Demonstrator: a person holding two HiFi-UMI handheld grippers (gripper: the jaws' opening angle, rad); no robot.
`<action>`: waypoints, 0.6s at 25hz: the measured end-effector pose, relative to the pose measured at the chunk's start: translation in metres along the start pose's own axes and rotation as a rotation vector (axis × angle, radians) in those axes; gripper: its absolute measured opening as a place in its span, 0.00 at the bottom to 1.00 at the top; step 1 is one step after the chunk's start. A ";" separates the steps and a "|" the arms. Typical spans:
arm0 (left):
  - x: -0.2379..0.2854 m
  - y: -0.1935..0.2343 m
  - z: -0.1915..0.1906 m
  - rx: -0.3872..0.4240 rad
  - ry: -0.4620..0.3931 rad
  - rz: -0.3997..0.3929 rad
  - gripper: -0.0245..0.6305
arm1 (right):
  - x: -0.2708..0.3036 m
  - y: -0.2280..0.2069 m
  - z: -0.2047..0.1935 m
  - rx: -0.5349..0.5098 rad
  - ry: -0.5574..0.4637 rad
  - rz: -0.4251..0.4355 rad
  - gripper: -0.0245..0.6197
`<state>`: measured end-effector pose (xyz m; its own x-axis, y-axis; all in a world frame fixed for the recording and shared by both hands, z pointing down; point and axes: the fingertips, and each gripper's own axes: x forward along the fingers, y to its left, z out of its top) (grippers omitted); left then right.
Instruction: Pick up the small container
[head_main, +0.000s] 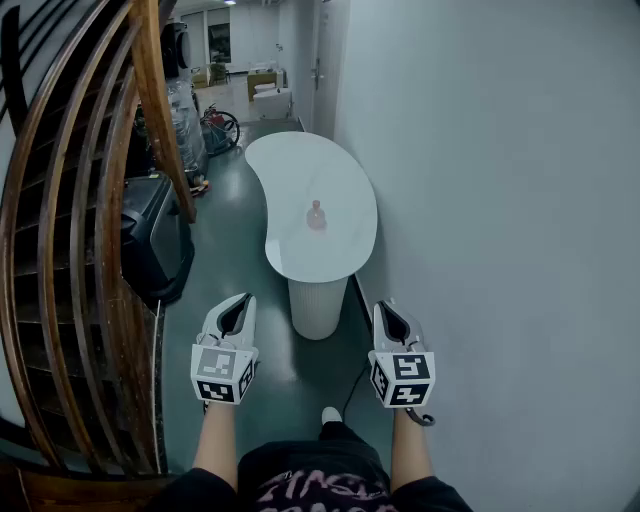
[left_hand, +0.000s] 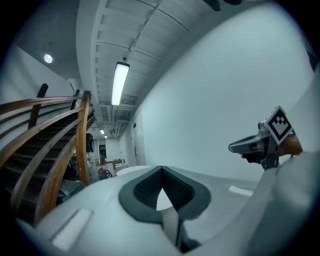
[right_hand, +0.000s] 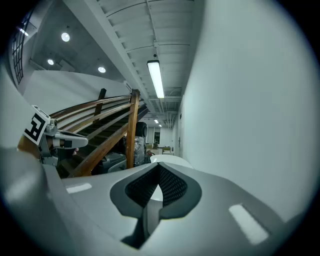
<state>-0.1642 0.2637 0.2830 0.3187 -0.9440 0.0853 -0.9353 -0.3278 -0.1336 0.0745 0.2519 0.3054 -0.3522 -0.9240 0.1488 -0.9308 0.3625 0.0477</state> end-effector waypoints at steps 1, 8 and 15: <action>0.001 -0.002 0.000 0.003 -0.002 -0.007 0.04 | 0.001 -0.001 0.000 0.000 -0.001 0.000 0.05; 0.002 -0.009 -0.003 0.014 -0.001 -0.027 0.04 | 0.002 -0.001 -0.002 0.004 -0.005 -0.005 0.05; -0.001 -0.007 -0.006 0.001 0.000 -0.030 0.04 | -0.002 0.004 0.002 -0.001 -0.025 -0.013 0.05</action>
<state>-0.1589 0.2672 0.2893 0.3463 -0.9338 0.0896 -0.9253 -0.3558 -0.1316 0.0714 0.2545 0.3034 -0.3429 -0.9312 0.1237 -0.9350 0.3510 0.0506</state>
